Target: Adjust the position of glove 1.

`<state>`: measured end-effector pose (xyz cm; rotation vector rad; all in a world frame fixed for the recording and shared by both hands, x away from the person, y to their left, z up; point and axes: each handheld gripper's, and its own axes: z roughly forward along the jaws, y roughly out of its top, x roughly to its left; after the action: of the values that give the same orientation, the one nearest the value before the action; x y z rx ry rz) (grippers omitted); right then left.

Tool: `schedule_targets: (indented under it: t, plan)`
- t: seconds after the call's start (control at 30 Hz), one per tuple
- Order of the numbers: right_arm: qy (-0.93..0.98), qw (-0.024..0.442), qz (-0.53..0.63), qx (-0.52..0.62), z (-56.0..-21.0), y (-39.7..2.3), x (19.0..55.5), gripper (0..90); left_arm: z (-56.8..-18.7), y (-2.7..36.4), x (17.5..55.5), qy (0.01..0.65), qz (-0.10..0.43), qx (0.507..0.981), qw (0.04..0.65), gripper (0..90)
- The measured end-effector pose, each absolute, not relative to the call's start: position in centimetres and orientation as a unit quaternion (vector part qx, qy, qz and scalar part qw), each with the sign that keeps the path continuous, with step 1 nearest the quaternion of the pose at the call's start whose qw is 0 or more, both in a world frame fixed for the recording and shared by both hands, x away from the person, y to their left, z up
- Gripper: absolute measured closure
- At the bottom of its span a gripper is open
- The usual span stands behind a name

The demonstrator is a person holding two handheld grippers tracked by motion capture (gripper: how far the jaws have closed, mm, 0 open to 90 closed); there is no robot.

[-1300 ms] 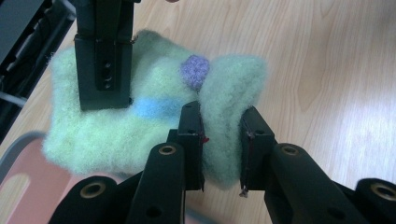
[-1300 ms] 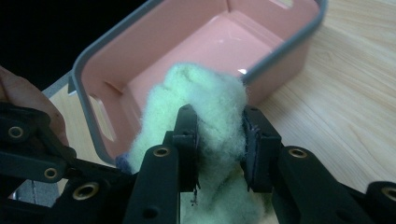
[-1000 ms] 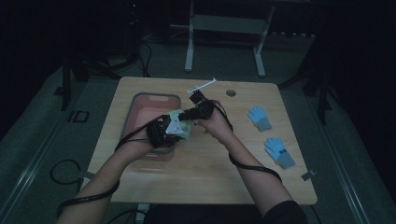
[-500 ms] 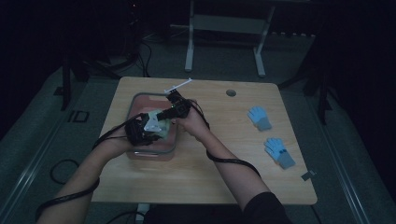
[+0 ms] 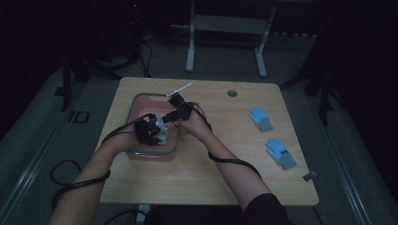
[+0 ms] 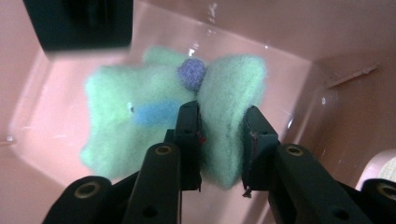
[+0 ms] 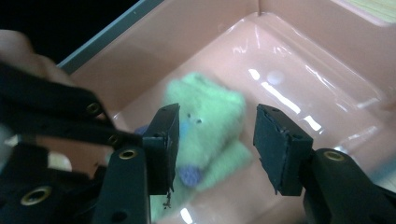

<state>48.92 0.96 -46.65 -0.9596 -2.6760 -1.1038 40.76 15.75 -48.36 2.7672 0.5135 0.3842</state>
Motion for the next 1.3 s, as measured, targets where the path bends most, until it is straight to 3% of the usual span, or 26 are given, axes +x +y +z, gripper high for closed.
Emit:
schedule_targets:
  t: [0.1,0.3,0.4,0.5,0.67,1.3]
  plan:
    - [-0.875,0.048,-0.367,-0.311,-46.3,-0.2,48.6,47.0,-48.6,15.8,40.9,0.183,0.124,0.964,0.147,66.2]
    - [-0.874,0.049,-0.387,-0.291,-45.3,-2.5,47.4,38.4,-47.3,16.7,40.5,0.215,0.148,0.949,0.176,33.7]
    - [-0.87,0.048,-0.397,-0.288,-44.9,-3.5,46.9,36.1,-46.4,17.0,40.2,0.234,0.146,0.941,0.196,21.4]
    - [-0.868,0.046,-0.401,-0.289,-44.6,-4.5,46.4,33.2,-45.8,16.8,40.0,0.25,0.141,0.934,0.213,14.9]
    - [-0.869,0.046,-0.404,-0.281,-44.7,-6.2,45.8,26.8,-45.1,15.6,39.3,0.255,0.136,0.928,0.237,9.5]
    - [-0.87,0.008,-0.399,-0.289,-46.0,-13.3,44.0,23.7,-44.3,8.7,36.3,0.192,0.119,0.918,0.327,7.8]
